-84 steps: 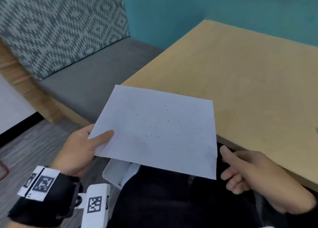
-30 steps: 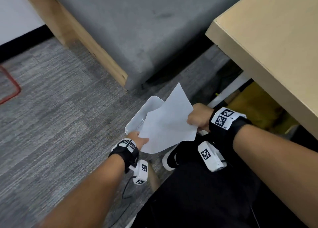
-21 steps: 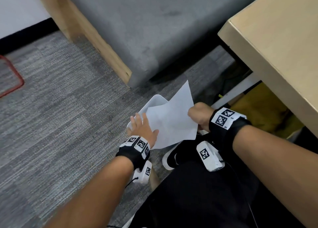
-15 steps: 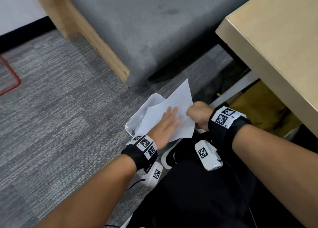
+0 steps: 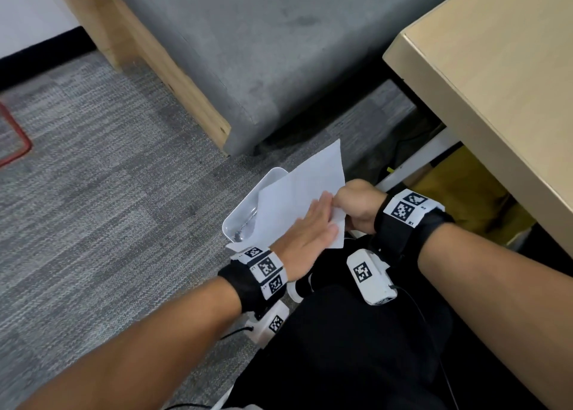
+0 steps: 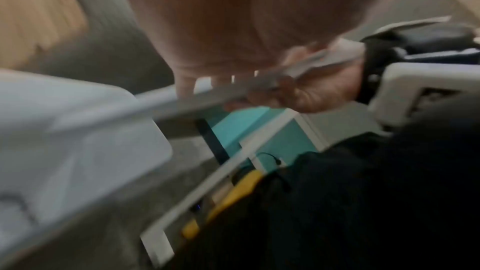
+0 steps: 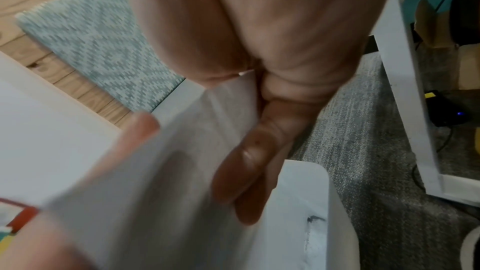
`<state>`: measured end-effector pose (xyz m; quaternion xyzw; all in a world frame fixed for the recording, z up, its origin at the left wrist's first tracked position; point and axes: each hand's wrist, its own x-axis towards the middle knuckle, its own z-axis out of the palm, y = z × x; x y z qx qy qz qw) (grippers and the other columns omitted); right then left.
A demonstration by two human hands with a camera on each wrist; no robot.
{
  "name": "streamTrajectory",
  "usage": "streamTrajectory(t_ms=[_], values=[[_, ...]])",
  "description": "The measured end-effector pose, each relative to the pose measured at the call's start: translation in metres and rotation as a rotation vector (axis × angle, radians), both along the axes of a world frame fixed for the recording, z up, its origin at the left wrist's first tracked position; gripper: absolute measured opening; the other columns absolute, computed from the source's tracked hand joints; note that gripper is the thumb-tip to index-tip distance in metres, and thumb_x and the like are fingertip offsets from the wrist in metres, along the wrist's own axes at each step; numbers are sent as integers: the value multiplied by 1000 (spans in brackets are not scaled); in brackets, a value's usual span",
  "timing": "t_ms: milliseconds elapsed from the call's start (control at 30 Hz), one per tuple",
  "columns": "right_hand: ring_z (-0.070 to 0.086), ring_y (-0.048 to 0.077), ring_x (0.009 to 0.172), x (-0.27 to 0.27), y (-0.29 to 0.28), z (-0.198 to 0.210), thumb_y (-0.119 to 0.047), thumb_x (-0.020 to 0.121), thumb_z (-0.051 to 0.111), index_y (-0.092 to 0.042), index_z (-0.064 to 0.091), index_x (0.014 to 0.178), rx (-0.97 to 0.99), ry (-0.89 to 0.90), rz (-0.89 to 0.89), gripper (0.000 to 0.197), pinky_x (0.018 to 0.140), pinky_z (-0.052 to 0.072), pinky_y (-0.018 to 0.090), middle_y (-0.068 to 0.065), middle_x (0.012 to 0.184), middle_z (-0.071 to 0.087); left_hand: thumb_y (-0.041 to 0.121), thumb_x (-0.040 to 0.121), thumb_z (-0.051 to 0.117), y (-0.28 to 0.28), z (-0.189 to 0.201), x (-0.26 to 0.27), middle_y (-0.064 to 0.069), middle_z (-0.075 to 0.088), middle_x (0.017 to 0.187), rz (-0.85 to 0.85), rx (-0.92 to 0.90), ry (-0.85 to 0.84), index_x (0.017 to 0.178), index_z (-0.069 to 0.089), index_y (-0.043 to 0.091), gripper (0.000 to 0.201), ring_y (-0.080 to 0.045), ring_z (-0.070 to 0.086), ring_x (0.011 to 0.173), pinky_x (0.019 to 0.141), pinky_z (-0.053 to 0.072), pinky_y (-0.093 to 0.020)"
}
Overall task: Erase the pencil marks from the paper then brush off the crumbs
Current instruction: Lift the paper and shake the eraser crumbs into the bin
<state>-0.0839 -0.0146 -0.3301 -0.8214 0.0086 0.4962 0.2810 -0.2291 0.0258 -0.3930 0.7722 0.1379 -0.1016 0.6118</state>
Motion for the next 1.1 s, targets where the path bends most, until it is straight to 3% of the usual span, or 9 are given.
streamTrajectory(t_ms=[100, 200, 433, 533, 667, 767, 867, 1033, 1100], values=[[67, 38, 82, 1, -4, 5, 9, 87, 36, 2, 61, 90, -34, -16, 11, 26, 68, 58, 49, 22, 93, 66, 69, 96, 10, -2, -17, -8, 17, -6, 165, -32, -119, 298, 155, -5, 39, 67, -6, -9, 151, 122, -6, -42], [66, 40, 87, 4, -10, 4, 4, 86, 41, 1, 60, 87, -66, -38, 17, 20, 72, 57, 49, 23, 98, 67, 65, 99, 14, 17, -49, -32, 5, 2, 167, -163, 240, 620, 159, 14, 27, 71, -19, -2, 153, 119, -8, -56], [66, 45, 99, -2, -2, 6, 8, 86, 39, 6, 63, 103, -22, -13, 13, 29, 85, 53, 57, 28, 112, 66, 63, 99, 16, 13, -11, -9, 14, -14, 164, 73, 81, 91, 156, -3, 41, 64, -5, -17, 149, 119, -9, -36], [66, 43, 96, -2, -3, 9, 9, 87, 38, 1, 63, 90, -24, -26, 46, 27, 83, 54, 55, 28, 109, 66, 61, 99, 19, 3, -27, -4, 4, 0, 167, 38, -77, 284, 159, 5, 26, 71, -16, -3, 153, 123, -1, -44], [67, 40, 89, 4, -10, 7, 9, 89, 39, -1, 62, 89, -43, -53, 27, 25, 73, 57, 46, 25, 108, 66, 56, 103, 17, 28, -74, -22, -7, 7, 167, 18, 391, 691, 159, 7, 14, 71, -26, 9, 153, 121, 8, -50], [62, 40, 106, 4, -9, 7, 8, 90, 41, 12, 53, 122, -53, -15, 42, 35, 94, 53, 52, 32, 127, 57, 52, 104, 21, 36, -62, -14, 2, -3, 167, 166, 334, 367, 159, 1, 24, 65, -15, 0, 153, 123, 3, -41], [63, 46, 106, 3, -6, 9, 8, 88, 40, 9, 57, 118, -32, -13, 1, 34, 86, 54, 52, 32, 122, 60, 65, 97, 18, 17, -41, 2, 11, -7, 166, 140, 52, 117, 156, 0, 40, 66, -9, -10, 152, 123, -4, -38], [68, 37, 79, 2, -10, 9, 10, 89, 37, -4, 62, 85, -31, -31, -4, 29, 61, 59, 43, 18, 90, 69, 44, 105, 25, 26, -92, -1, -15, 12, 165, 119, 284, 747, 158, 12, 12, 63, -33, 14, 151, 119, 17, -51], [67, 33, 72, 5, -13, 10, 10, 89, 36, -3, 61, 86, -28, -18, -6, 29, 51, 57, 37, 18, 89, 68, 49, 104, 24, 39, -89, -7, -10, 7, 166, 213, 336, 744, 158, 5, 12, 68, -29, 11, 152, 120, 15, -48]])
